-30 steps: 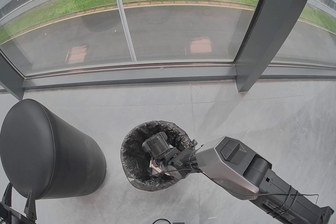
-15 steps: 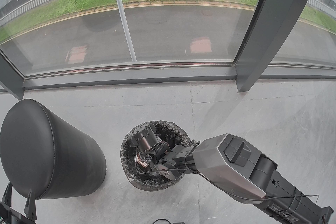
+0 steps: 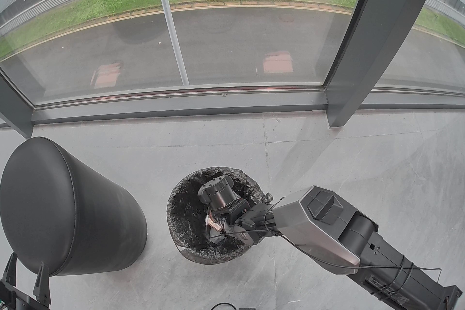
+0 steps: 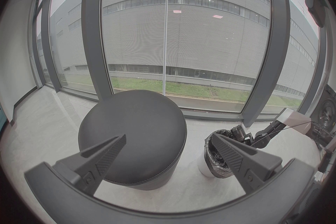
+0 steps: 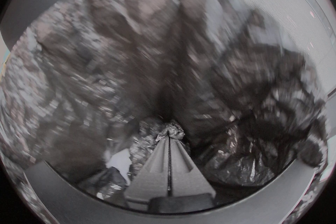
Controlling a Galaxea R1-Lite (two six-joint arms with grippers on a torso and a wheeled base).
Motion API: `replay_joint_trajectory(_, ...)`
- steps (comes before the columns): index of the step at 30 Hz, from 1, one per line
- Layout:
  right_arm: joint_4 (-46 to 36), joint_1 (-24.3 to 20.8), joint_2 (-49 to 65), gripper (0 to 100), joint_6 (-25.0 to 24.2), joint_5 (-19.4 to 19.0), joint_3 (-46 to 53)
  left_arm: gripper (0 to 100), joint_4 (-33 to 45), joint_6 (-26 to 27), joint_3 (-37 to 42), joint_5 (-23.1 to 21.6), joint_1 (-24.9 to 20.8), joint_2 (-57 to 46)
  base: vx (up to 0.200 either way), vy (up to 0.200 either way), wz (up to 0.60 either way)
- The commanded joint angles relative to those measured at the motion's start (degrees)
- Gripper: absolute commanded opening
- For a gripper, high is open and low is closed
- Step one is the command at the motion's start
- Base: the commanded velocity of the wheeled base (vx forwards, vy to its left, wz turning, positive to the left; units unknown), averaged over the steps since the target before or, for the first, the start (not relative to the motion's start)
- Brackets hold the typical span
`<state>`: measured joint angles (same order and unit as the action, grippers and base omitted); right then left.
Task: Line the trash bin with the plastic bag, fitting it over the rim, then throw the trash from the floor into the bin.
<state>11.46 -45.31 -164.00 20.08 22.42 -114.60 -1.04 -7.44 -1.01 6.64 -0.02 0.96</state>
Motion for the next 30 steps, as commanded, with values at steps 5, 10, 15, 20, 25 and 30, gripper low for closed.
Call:
replay_joint_trajectory(5,1.90,1.72,-2.64,0,-0.21,-0.01,0.01,100,-0.02,-0.03,0.22,0.04,0.02,-0.96,0.000,0.000,0.00)
replay_joint_trajectory(10,1.90,0.66,-2.64,0,-0.13,-0.01,0.01,100,-0.02,-0.12,0.31,0.04,0.02,-0.96,0.000,0.000,0.00)
replay_joint_trajectory(15,1.90,-0.65,-0.44,0,0.14,0.26,0.01,100,-0.02,-0.12,0.31,0.04,-0.06,-0.96,0.000,0.000,0.00)
replay_joint_trajectory(20,1.90,-2.41,4.04,0,0.31,0.70,0.01,100,-0.02,-0.12,0.31,0.04,0.02,-0.96,0.000,0.000,0.00)
replay_joint_trajectory(25,1.81,-3.99,9.84,0,1.81,1.66,0.01,100,-0.11,-0.12,0.31,0.04,0.02,-0.96,0.000,0.000,0.00)
replay_joint_trajectory(30,-0.03,-4.17,16.70,0,2.51,1.84,0.01,100,-0.11,-0.12,0.31,0.04,-0.06,-0.96,0.000,0.000,0.00)
